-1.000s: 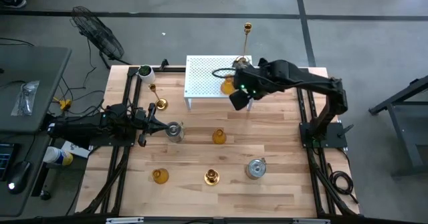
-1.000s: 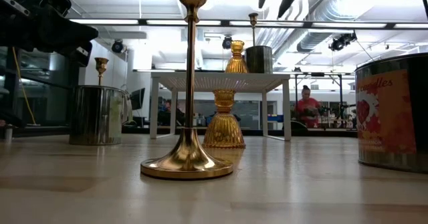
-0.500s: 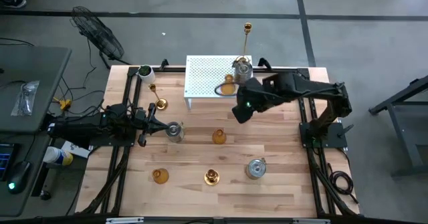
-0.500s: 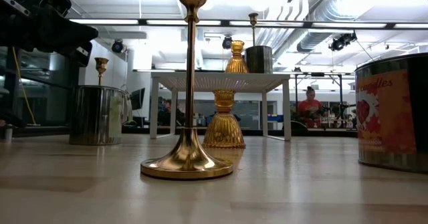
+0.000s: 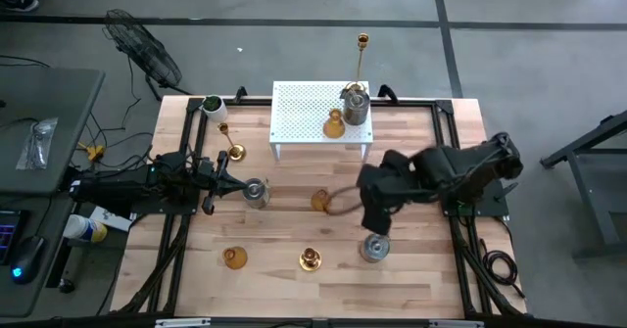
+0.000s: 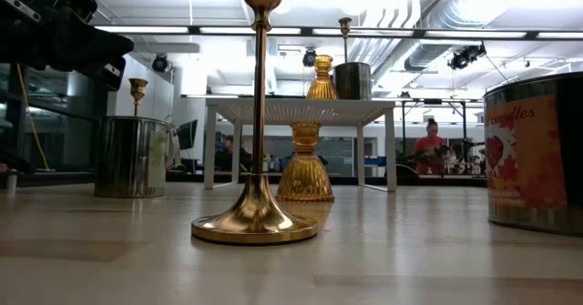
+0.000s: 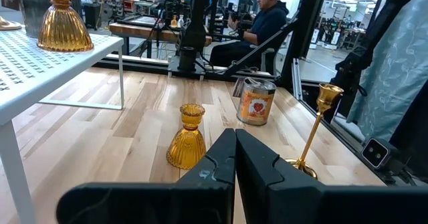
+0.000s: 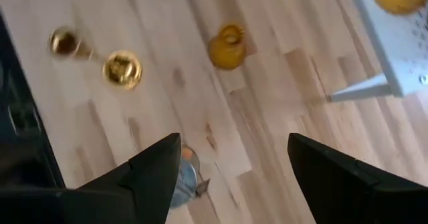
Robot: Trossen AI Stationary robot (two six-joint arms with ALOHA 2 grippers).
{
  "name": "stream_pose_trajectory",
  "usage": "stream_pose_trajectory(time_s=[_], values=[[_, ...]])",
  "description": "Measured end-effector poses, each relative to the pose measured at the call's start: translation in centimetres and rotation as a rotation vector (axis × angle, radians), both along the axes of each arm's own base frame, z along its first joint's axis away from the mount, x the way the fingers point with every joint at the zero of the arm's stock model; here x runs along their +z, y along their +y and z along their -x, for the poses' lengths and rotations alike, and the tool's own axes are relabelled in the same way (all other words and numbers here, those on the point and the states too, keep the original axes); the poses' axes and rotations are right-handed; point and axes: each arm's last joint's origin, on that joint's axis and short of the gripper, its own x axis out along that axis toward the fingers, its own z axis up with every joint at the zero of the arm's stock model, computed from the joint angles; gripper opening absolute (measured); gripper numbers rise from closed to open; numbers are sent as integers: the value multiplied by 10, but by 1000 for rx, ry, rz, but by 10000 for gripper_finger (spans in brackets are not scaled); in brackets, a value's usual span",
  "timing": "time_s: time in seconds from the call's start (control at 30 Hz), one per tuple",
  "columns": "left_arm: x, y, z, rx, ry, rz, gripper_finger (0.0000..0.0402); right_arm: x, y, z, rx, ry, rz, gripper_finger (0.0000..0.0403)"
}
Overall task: Pick & Place candle stick holders
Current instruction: Put the bottom gold candle holder on the shelf
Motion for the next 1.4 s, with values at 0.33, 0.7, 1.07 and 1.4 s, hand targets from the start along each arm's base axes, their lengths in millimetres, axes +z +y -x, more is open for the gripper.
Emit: stream_pose_trajectory(time_s=[0.33,0.7,1.07,1.4], values=[[0,0,0,0,0,0,0,-35,44,-8,202,10,17,268],[0,0,0,1,0,0,0,-79,71,-37,423,-203,-8,268],[0,0,0,0,0,0,0,-136,74,-50,264,-203,-107,268],[0,0,0,1,3,0,0,-137,82,-54,173,-254,-184,268]])
